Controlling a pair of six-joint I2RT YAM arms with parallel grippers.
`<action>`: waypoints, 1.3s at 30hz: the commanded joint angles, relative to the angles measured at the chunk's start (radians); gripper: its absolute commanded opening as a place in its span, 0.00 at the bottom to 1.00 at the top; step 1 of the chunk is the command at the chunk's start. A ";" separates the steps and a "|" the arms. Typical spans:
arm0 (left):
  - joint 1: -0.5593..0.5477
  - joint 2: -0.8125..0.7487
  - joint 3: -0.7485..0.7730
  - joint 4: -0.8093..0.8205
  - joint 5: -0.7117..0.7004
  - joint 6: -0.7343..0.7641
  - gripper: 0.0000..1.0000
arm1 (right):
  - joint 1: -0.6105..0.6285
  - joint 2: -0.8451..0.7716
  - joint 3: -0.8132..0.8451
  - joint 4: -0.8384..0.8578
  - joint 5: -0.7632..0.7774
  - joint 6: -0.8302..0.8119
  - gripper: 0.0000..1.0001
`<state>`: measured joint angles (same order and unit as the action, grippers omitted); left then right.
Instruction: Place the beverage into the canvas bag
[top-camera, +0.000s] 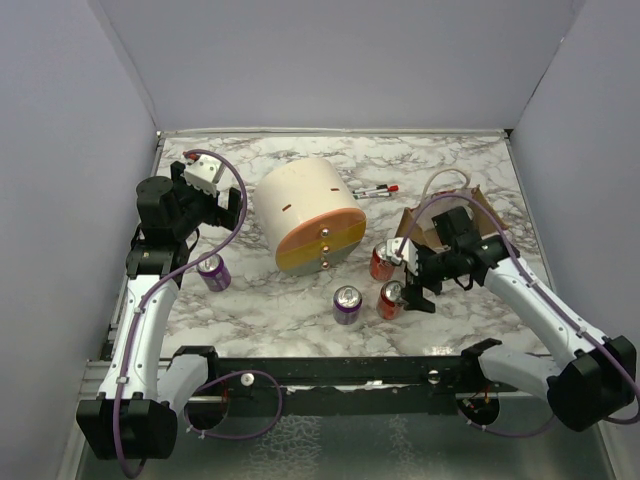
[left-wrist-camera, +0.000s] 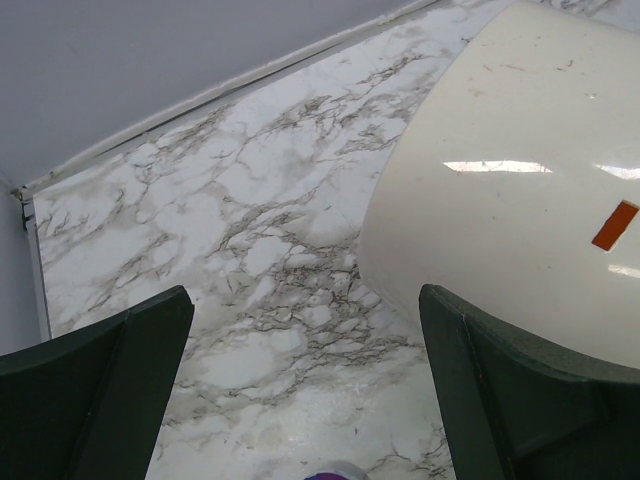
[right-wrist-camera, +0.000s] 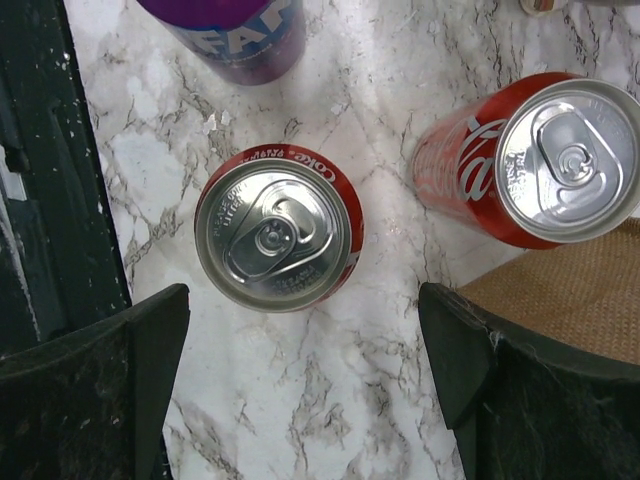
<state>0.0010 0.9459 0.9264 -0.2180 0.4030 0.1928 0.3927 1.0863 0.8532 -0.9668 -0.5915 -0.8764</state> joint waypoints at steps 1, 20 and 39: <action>0.007 -0.010 0.002 0.005 0.010 -0.008 0.99 | 0.027 0.022 -0.030 0.109 0.013 0.010 0.96; 0.007 -0.010 -0.005 0.006 0.016 -0.008 0.99 | 0.152 0.092 -0.061 0.219 0.001 0.100 0.65; 0.007 -0.008 -0.016 0.013 0.017 -0.005 0.99 | 0.152 -0.003 0.149 0.081 -0.052 0.157 0.20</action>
<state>0.0010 0.9455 0.9249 -0.2180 0.4034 0.1925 0.5377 1.1385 0.8753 -0.8486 -0.5861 -0.7441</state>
